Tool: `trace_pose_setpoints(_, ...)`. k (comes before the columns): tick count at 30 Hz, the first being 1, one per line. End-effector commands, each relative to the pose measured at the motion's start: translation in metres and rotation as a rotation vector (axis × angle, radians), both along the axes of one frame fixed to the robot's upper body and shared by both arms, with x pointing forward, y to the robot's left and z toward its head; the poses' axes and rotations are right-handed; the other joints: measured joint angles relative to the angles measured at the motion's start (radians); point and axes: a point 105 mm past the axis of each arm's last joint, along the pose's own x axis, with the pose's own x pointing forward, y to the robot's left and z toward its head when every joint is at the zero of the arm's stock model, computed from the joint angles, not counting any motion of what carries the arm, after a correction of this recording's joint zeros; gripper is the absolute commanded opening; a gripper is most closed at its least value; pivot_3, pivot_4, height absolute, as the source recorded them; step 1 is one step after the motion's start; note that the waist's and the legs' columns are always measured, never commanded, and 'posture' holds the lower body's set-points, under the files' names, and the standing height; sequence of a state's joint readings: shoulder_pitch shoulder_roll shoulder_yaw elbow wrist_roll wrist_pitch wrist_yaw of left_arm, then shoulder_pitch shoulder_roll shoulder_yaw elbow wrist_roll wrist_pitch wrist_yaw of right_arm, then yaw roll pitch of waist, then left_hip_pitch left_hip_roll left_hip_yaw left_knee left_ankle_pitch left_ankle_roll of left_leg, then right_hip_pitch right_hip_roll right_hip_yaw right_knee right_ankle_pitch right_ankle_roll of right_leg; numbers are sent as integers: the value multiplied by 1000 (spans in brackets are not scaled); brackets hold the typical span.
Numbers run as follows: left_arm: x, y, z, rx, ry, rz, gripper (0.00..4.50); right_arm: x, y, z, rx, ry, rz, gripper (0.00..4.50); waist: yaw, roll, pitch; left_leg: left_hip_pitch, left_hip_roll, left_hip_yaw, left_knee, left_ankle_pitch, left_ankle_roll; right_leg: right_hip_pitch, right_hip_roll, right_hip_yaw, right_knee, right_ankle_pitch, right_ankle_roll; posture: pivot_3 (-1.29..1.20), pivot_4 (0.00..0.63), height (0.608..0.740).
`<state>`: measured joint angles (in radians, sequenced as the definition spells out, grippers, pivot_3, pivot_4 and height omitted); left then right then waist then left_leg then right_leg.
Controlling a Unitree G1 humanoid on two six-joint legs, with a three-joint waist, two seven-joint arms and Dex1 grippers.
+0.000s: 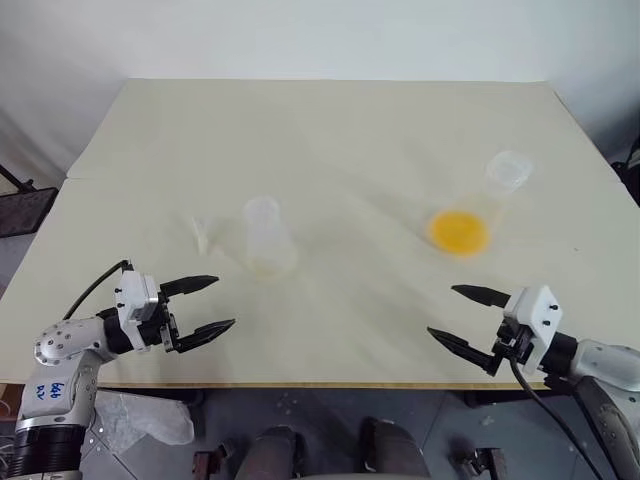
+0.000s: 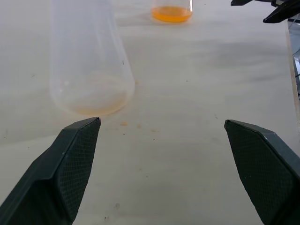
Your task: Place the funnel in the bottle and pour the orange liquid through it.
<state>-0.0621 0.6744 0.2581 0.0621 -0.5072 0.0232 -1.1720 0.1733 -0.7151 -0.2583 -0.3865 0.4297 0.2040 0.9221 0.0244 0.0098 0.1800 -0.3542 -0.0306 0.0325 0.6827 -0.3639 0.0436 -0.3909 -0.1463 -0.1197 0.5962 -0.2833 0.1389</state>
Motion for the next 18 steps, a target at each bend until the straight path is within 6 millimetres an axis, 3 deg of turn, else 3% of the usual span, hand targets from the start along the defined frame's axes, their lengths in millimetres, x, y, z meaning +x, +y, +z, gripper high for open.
trace_pose_setpoints(1, 0, 0, 5, -27, -16, 0, 4500, -1, 5, 7, 16, -29, 18, 4465, 0, 0, 0, 0, 0, 0, 0, 0, 0, 0, 0, 0, 0, 0, 0, 0, 150, 740)
trace_pose_setpoints(11, 6, -1, 12, -63, -35, 98, 4500, 5, 8, 7, 21, -22, 48, 4465, 0, 0, 0, 0, 0, 0, 0, 0, 0, 0, 0, 0, 0, 0, 0, 0, 150, 740)
trace_pose_setpoints(15, -2, 15, 23, -121, -65, 188, 4500, 7, 10, 8, 24, -13, 76, 4465, -1, 0, 0, 0, 0, 0, 0, 0, 0, 0, 0, 0, 0, 0, 0, 0, 150, 740)
trace_pose_setpoints(18, -18, 27, 23, -106, -58, 238, 4500, 11, 13, 10, 33, -15, 92, 4465, -6, 0, 0, 0, 1, 0, 0, 0, 0, 0, 0, 1, 0, 0, 0, 0, 150, 740)
